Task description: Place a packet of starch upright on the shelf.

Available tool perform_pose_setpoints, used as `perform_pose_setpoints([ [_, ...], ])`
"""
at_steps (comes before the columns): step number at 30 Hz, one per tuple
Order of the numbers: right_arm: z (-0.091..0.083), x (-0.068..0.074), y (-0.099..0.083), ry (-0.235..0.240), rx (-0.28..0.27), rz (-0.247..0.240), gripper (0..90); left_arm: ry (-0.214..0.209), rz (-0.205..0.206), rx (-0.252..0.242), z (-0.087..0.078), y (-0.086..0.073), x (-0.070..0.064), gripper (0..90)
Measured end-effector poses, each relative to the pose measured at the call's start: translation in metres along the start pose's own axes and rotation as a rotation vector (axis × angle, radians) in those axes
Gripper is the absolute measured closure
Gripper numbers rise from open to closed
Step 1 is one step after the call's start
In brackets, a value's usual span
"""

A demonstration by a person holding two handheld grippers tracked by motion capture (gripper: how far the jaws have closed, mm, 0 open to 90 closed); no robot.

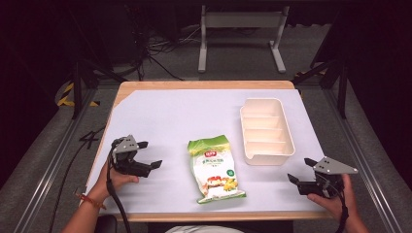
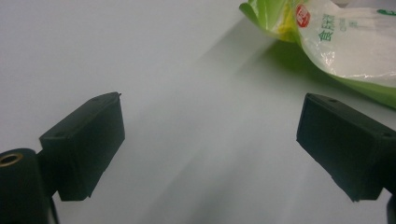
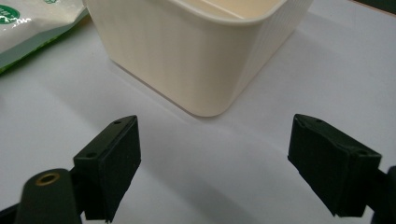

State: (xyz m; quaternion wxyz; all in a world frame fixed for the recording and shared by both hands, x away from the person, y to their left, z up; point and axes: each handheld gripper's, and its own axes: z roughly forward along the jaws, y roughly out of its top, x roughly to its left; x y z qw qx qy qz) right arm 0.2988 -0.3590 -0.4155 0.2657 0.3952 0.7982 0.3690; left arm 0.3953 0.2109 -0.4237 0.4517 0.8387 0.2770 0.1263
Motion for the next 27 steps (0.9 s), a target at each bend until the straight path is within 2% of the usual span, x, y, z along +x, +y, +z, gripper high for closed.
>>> perform_pose_setpoints([
  [2, 0.002, 0.003, 0.004, 0.003, 0.014, 0.028, 16.7, -0.036, -0.020, 0.002, 0.007, 0.010, 0.003, 8.0],
  [4, 0.003, 0.006, 0.006, 0.003, 0.021, 0.036, 17.1, -0.044, -0.013, 0.002, 0.011, 0.015, 0.005, 7.5],
  [5, 0.007, 0.012, 0.009, -0.009, 0.052, 0.030, 17.3, -0.057, -0.003, 0.004, 0.018, 0.024, 0.005, 7.4],
  [6, 0.007, 0.012, 0.009, -0.009, 0.052, 0.030, 17.3, -0.057, -0.003, 0.004, 0.018, 0.024, 0.005, 7.3],
  [7, 0.009, 0.018, 0.010, -0.015, 0.061, 0.024, 17.3, -0.075, 0.023, 0.010, 0.025, 0.034, 0.005, 7.4],
  [9, 0.009, 0.020, 0.010, -0.017, 0.061, 0.019, 17.2, -0.087, 0.030, 0.010, 0.028, 0.038, 0.004, 11.5],
  [10, 0.010, 0.022, 0.010, -0.023, 0.059, 0.011, 16.8, -0.112, 0.044, 0.006, 0.033, 0.045, 0.003, 11.5],
  [11, 0.010, 0.023, 0.007, -0.023, 0.049, 0.007, 16.6, -0.128, 0.045, 0.011, 0.037, 0.050, 0.003, 17.4],
  [14, 0.010, 0.023, 0.004, -0.026, 0.050, -0.003, 16.4, -0.162, 0.049, 0.019, 0.049, 0.062, 0.002, 17.7],
  [16, 0.009, 0.022, 0.001, -0.019, 0.049, 0.013, 16.3, -0.191, 0.059, 0.031, 0.058, 0.070, -0.001, 16.6],
  [19, 0.010, 0.022, -0.005, -0.017, 0.057, -0.001, 16.2, -0.236, 0.089, 0.070, 0.073, 0.081, -0.004, 16.3],
  [20, 0.011, 0.022, -0.006, -0.012, 0.061, -0.002, 16.2, -0.242, 0.100, 0.080, 0.078, 0.083, -0.005, 15.6],
  [23, 0.012, 0.024, -0.006, -0.008, 0.062, -0.021, 16.1, -0.260, 0.090, 0.100, 0.092, 0.089, -0.007, 14.5],
  [27, 0.012, 0.025, -0.005, 0.005, 0.057, -0.025, 16.1, -0.271, 0.105, 0.142, 0.108, 0.093, -0.007, 14.8],
])
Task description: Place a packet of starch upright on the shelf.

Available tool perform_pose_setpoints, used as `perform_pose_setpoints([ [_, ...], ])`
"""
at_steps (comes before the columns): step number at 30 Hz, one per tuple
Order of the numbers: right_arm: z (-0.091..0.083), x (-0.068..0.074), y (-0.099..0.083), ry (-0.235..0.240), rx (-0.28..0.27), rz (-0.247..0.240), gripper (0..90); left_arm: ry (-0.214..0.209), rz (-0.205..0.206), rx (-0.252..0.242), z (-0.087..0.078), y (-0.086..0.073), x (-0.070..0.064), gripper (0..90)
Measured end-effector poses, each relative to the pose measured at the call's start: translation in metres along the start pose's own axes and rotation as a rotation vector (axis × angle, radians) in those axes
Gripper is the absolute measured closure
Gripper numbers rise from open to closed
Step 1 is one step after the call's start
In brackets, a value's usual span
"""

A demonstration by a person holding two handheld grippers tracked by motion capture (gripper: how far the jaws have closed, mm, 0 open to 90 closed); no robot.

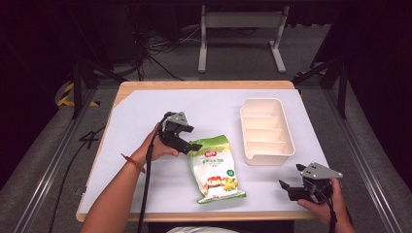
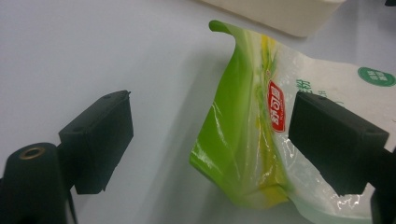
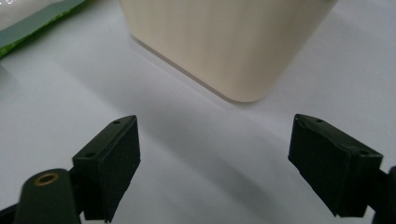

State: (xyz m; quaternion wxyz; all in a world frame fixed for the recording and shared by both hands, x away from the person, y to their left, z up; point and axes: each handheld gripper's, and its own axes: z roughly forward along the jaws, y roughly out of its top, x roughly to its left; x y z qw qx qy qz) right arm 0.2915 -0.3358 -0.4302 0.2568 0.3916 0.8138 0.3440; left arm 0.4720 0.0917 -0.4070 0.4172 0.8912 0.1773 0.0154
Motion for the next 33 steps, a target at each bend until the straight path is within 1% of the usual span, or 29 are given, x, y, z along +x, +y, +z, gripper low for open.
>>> perform_pose_setpoints([
  [1, 0.001, 0.000, 0.000, 0.004, 0.004, 0.003, 16.1, -0.001, -0.008, 0.002, 0.004, 0.001, 0.001, 14.7],
  [2, 0.001, 0.000, 0.000, 0.009, 0.007, 0.002, 16.1, -0.007, -0.014, 0.011, 0.008, 0.003, 0.003, 14.0],
  [3, 0.002, 0.000, 0.000, 0.011, 0.008, -0.003, 16.1, -0.018, -0.019, 0.010, 0.010, 0.003, 0.003, 12.9],
  [4, 0.002, 0.000, 0.000, 0.010, 0.010, -0.005, 16.1, -0.028, -0.014, 0.015, 0.014, 0.003, 0.003, 13.0],
  [8, 0.002, 0.001, 0.000, 0.021, 0.008, -0.013, 15.8, -0.060, 0.000, 0.071, 0.027, 0.006, -0.001, 13.9],
  [10, 0.002, 0.001, 0.000, 0.029, 0.009, -0.013, 15.8, -0.040, 0.023, 0.117, 0.034, 0.007, -0.002, 14.2],
  [11, 0.003, 0.001, 0.000, 0.030, 0.013, -0.016, 15.8, -0.046, 0.031, 0.143, 0.040, 0.007, -0.002, 14.5],
  [12, 0.004, 0.001, 0.000, 0.034, 0.019, -0.020, 15.8, -0.068, 0.022, 0.159, 0.044, 0.006, -0.002, 15.4],
  [13, 0.004, 0.001, 0.000, 0.034, 0.021, -0.021, 15.8, -0.078, 0.020, 0.169, 0.049, 0.006, -0.003, 16.1],
  [14, 0.005, 0.002, 0.000, 0.036, 0.025, -0.024, 15.8, -0.078, 0.019, 0.178, 0.051, 0.006, -0.003, 17.4],
  [15, 0.005, 0.002, 0.000, 0.040, 0.025, -0.025, 15.8, -0.097, 0.020, 0.185, 0.052, 0.006, -0.004, 19.6],
  [16, 0.006, 0.002, 0.000, 0.048, 0.024, -0.024, 15.8, -0.133, 0.031, 0.183, 0.053, 0.006, -0.005, 22.3],
  [17, 0.006, 0.002, 0.000, 0.051, 0.028, -0.022, 15.8, -0.147, 0.041, 0.184, 0.053, 0.007, -0.006, 27.7],
  [18, 0.007, 0.002, 0.000, 0.053, 0.031, -0.021, 15.8, -0.157, 0.063, 0.189, 0.053, 0.008, -0.007, 29.7],
  [19, 0.007, 0.002, 0.000, 0.061, 0.031, -0.020, 15.8, -0.179, 0.092, 0.194, 0.052, 0.009, -0.010, 32.6],
  [20, 0.007, 0.002, 0.000, 0.066, 0.030, -0.014, 15.8, -0.193, 0.113, 0.207, 0.051, 0.011, -0.013, 35.6],
  [21, 0.007, 0.002, 0.000, 0.067, 0.032, -0.016, 15.8, -0.192, 0.126, 0.209, 0.051, 0.012, -0.015, 38.0],
  [23, 0.008, 0.000, -0.001, 0.068, 0.037, -0.014, 15.9, -0.195, 0.144, 0.230, 0.050, 0.014, -0.020, 47.4],
  [24, 0.008, 0.000, -0.001, 0.068, 0.038, -0.013, 15.9, -0.188, 0.155, 0.236, 0.051, 0.014, -0.022, 49.9],
  [25, 0.008, 0.000, -0.001, 0.067, 0.038, -0.017, 15.9, -0.178, 0.159, 0.239, 0.052, 0.014, -0.025, 53.1],
  [27, 0.007, 0.000, -0.001, 0.066, 0.036, -0.018, 16.0, -0.129, 0.161, 0.252, 0.053, 0.015, -0.030, 59.9],
  [28, 0.006, 0.000, -0.001, 0.063, 0.033, -0.021, 16.0, -0.122, 0.164, 0.259, 0.053, 0.016, -0.031, 62.3],
  [29, 0.006, 0.001, 0.000, 0.065, 0.030, -0.022, 16.1, -0.098, 0.177, 0.254, 0.054, 0.016, -0.034, 66.1],
  [30, 0.005, 0.001, 0.000, 0.075, 0.025, -0.015, 16.3, -0.091, 0.178, 0.255, 0.054, 0.016, -0.035, 70.5],
  [31, 0.005, 0.001, 0.000, 0.094, 0.021, -0.007, 16.6, -0.085, 0.177, 0.252, 0.054, 0.016, -0.035, 75.7],
  [33, 0.006, 0.002, 0.000, 0.109, 0.022, -0.008, 16.6, -0.081, 0.171, 0.239, 0.055, 0.015, -0.035, 81.8],
])
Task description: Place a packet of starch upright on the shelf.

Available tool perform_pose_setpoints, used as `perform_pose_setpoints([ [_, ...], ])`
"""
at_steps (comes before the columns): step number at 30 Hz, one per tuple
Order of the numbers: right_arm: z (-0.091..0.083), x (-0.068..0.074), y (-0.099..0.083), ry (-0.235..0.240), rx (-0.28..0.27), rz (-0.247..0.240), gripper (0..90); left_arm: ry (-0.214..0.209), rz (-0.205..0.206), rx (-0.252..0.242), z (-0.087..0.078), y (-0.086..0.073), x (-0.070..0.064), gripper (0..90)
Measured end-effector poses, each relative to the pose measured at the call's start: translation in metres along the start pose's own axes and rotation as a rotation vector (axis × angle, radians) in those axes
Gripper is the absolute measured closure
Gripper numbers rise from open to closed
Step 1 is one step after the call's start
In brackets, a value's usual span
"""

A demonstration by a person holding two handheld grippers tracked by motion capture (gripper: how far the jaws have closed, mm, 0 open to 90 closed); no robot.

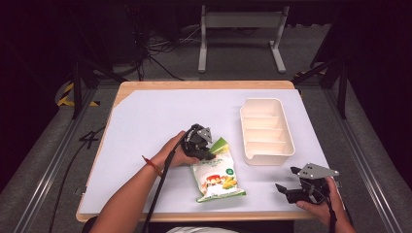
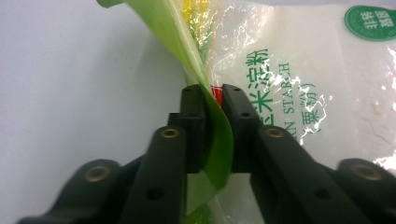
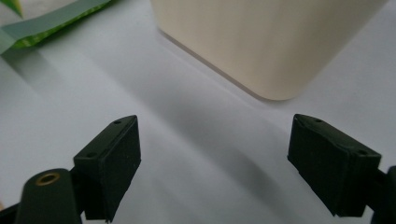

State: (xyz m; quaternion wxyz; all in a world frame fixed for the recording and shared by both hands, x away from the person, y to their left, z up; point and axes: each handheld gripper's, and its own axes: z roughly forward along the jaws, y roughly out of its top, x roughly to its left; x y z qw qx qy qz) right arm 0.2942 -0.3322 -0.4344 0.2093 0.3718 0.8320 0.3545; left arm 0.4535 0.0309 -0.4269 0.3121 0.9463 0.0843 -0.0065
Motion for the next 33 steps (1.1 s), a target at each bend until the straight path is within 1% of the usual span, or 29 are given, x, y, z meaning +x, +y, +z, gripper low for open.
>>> perform_pose_setpoints([
  [2, 0.001, 0.002, 0.001, 0.008, 0.007, -0.008, 16.6, 0.013, 0.000, -0.009, 0.000, 0.000, -0.001, 84.4],
  [3, 0.001, 0.002, 0.001, 0.011, 0.006, -0.013, 16.4, 0.026, -0.001, -0.009, -0.001, 0.000, -0.003, 84.9],
  [5, 0.001, 0.002, 0.002, 0.014, -0.001, -0.010, 16.4, 0.052, 0.010, -0.012, -0.002, 0.001, -0.006, 86.9],
  [7, 0.000, 0.002, 0.002, 0.008, -0.002, -0.010, 16.4, 0.076, 0.004, -0.021, -0.004, 0.000, -0.010, 88.1],
  [9, -0.001, 0.002, 0.001, -0.003, -0.004, -0.008, 16.4, 0.092, 0.006, -0.041, -0.006, 0.000, -0.012, 88.8],
  [11, -0.002, 0.000, 0.001, -0.011, -0.015, 0.001, 16.4, 0.101, -0.003, -0.063, -0.008, 0.000, -0.013, 89.0],
  [12, -0.003, 0.000, 0.001, -0.015, -0.020, 0.006, 16.4, 0.109, 0.002, -0.090, -0.011, 0.000, -0.015, 89.1],
  [14, -0.004, -0.002, 0.001, -0.020, -0.027, 0.016, 16.4, 0.120, -0.001, -0.117, -0.018, 0.001, -0.019, 89.2],
  [15, -0.004, -0.002, 0.001, -0.018, -0.029, 0.017, 16.5, 0.127, -0.005, -0.135, -0.021, 0.001, -0.021, 89.3],
  [17, -0.004, -0.003, 0.001, -0.011, -0.030, 0.021, 16.5, 0.149, -0.003, -0.153, -0.027, 0.002, -0.026, 89.3],
  [19, -0.005, -0.003, 0.001, -0.019, -0.032, 0.021, 16.5, 0.190, 0.013, -0.177, -0.034, 0.004, -0.033, 89.5],
  [21, -0.007, -0.003, 0.000, -0.023, -0.038, 0.018, 16.5, 0.263, 0.027, -0.218, -0.041, 0.006, -0.040, 89.5],
  [23, -0.009, -0.003, 0.000, -0.020, -0.046, 0.028, 16.5, 0.312, 0.037, -0.245, -0.048, 0.007, -0.043, 89.5],
  [24, -0.009, -0.004, 0.000, -0.024, -0.045, 0.035, 16.5, 0.327, 0.038, -0.261, -0.050, 0.007, -0.043, 89.5],
  [25, -0.009, -0.005, -0.001, -0.025, -0.044, 0.040, 16.5, 0.339, 0.030, -0.274, -0.053, 0.006, -0.043, 89.6],
  [27, -0.008, -0.006, -0.001, -0.020, -0.042, 0.047, 16.5, 0.365, 0.033, -0.297, -0.058, 0.006, -0.042, 89.6],
  [28, -0.008, -0.007, -0.001, -0.022, -0.044, 0.047, 16.4, 0.368, 0.033, -0.307, -0.060, 0.005, -0.041, 89.6],
  [29, -0.007, -0.007, -0.001, -0.022, -0.044, 0.047, 16.4, 0.359, 0.031, -0.310, -0.063, 0.005, -0.040, 89.6],
  [31, -0.007, -0.008, -0.001, -0.020, -0.044, 0.053, 16.5, 0.359, 0.037, -0.346, -0.067, 0.005, -0.042, 89.6],
  [32, -0.007, -0.008, -0.001, -0.020, -0.042, 0.054, 16.5, 0.347, 0.042, -0.363, -0.070, 0.006, -0.043, 89.6],
  [33, -0.007, -0.008, -0.002, -0.016, -0.044, 0.054, 16.4, 0.346, 0.048, -0.376, -0.072, 0.007, -0.044, 89.6],
])
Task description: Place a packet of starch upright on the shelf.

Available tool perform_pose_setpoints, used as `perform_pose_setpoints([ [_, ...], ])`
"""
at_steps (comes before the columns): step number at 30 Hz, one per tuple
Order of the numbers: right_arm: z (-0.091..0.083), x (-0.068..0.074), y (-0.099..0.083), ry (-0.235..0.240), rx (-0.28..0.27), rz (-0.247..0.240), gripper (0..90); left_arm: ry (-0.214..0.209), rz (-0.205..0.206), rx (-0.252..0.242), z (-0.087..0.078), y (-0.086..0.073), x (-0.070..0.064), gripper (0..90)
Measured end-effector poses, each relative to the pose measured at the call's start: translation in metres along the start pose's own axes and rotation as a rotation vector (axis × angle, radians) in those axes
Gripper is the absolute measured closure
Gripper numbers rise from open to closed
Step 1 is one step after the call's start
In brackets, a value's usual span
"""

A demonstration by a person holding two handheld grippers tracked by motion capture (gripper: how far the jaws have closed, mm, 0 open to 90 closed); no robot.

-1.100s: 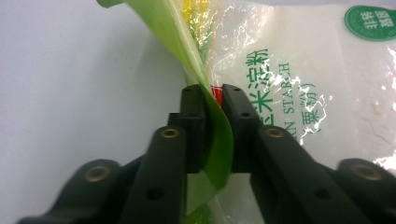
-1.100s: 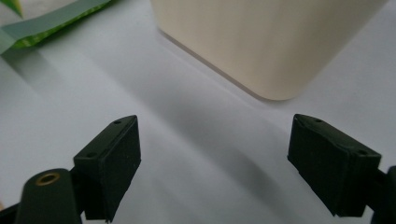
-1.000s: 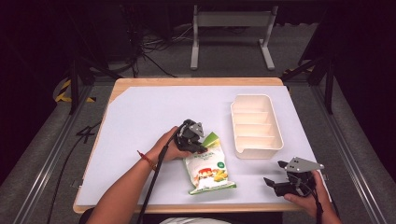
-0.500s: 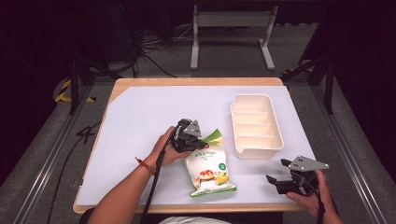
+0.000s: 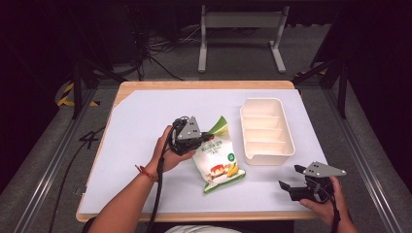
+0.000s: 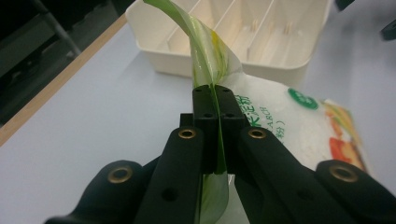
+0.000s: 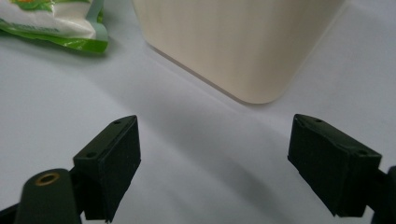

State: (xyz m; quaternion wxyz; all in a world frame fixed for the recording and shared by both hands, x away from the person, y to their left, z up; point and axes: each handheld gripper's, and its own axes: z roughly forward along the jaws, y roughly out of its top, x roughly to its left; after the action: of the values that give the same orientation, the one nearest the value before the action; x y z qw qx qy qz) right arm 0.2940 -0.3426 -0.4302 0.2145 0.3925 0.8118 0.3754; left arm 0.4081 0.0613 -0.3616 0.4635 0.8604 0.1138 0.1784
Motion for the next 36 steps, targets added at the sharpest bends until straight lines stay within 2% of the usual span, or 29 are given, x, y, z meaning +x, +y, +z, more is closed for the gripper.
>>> perform_pose_setpoints([
  [5, -0.003, -0.003, -0.001, 0.008, -0.020, 0.021, 16.4, 0.020, 0.041, -0.069, -0.012, 0.014, -0.011, 89.7],
  [9, -0.004, -0.004, -0.001, 0.008, -0.025, 0.024, 16.5, 0.023, 0.074, -0.095, -0.015, 0.024, -0.015, 89.7],
  [12, -0.005, -0.004, -0.001, 0.005, -0.031, 0.025, 16.4, 0.028, 0.071, -0.101, -0.017, 0.028, -0.014, 89.7],
  [16, -0.004, -0.005, -0.001, 0.004, -0.031, 0.036, 16.5, 0.035, 0.066, -0.110, -0.018, 0.029, -0.008, 89.8],
  [17, -0.004, -0.006, -0.001, 0.004, -0.031, 0.041, 16.5, 0.037, 0.049, -0.121, -0.018, 0.030, -0.002, 89.8],
  [27, -0.005, -0.007, -0.002, -0.001, -0.035, 0.046, 16.5, 0.072, 0.017, -0.127, -0.013, 0.038, 0.017, 89.7],
  [30, -0.005, -0.007, -0.002, 0.002, -0.033, 0.046, 16.4, 0.074, 0.000, -0.147, -0.014, 0.043, 0.027, 89.7],
  [36, -0.005, -0.008, -0.002, 0.000, -0.036, 0.050, 16.4, 0.085, 0.010, -0.172, -0.016, 0.057, 0.037, 89.7],
])
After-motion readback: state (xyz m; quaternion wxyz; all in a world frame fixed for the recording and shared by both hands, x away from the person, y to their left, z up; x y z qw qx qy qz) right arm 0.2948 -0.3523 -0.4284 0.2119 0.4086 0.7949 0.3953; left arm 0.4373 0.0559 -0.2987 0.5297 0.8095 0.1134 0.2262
